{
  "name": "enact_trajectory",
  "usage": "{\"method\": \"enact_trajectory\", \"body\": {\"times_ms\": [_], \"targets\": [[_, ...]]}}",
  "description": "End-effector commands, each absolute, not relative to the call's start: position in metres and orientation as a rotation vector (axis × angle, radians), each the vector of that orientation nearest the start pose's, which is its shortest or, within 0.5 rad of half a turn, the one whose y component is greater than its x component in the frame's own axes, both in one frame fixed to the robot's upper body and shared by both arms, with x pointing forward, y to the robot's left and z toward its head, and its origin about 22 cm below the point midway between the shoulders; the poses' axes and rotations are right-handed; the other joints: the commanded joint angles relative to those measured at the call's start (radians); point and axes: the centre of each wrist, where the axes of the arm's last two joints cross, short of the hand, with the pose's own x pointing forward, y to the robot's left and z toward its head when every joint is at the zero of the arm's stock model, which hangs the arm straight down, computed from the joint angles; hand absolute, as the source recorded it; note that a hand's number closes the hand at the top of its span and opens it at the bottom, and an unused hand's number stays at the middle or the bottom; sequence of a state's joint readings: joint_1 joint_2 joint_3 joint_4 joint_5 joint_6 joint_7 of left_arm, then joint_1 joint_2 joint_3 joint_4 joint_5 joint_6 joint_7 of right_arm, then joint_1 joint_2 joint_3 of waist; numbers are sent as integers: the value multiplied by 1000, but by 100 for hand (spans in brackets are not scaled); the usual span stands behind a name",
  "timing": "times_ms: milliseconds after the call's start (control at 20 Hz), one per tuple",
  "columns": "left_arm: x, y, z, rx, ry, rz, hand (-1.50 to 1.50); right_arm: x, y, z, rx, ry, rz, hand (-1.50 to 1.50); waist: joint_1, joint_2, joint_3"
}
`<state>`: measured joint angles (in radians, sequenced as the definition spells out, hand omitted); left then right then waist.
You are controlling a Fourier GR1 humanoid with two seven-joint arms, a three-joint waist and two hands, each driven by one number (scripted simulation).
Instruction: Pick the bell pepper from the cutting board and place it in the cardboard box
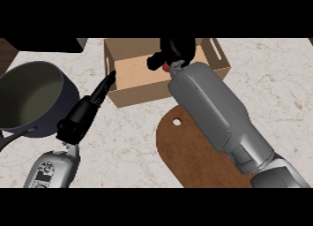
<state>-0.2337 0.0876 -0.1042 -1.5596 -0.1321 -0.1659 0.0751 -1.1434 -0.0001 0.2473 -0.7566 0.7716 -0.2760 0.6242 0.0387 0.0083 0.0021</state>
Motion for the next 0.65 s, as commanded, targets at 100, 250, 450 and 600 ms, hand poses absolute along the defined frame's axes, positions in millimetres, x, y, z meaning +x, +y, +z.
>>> {"method": "enact_trajectory", "body": {"times_ms": [100, 250, 450, 600], "targets": [[281, 195, 37, -62, -1604, -478, 0, 422, -50, 133, -759, -1592, 560, -150, 0, 4, -2], [286, 199, 57, -79, -1614, -479, 0, 426, -56, 149, -742, -1706, 337, -150, 6, 4, -1], [284, 204, 35, -69, -1587, -462, 0, 419, -73, 159, -565, -1791, 117, -150, -22, -2, -1], [282, 204, 50, -43, -1599, -458, 0, 416, -97, 145, -497, -1809, 0, -150, -30, -7, -1]]}}
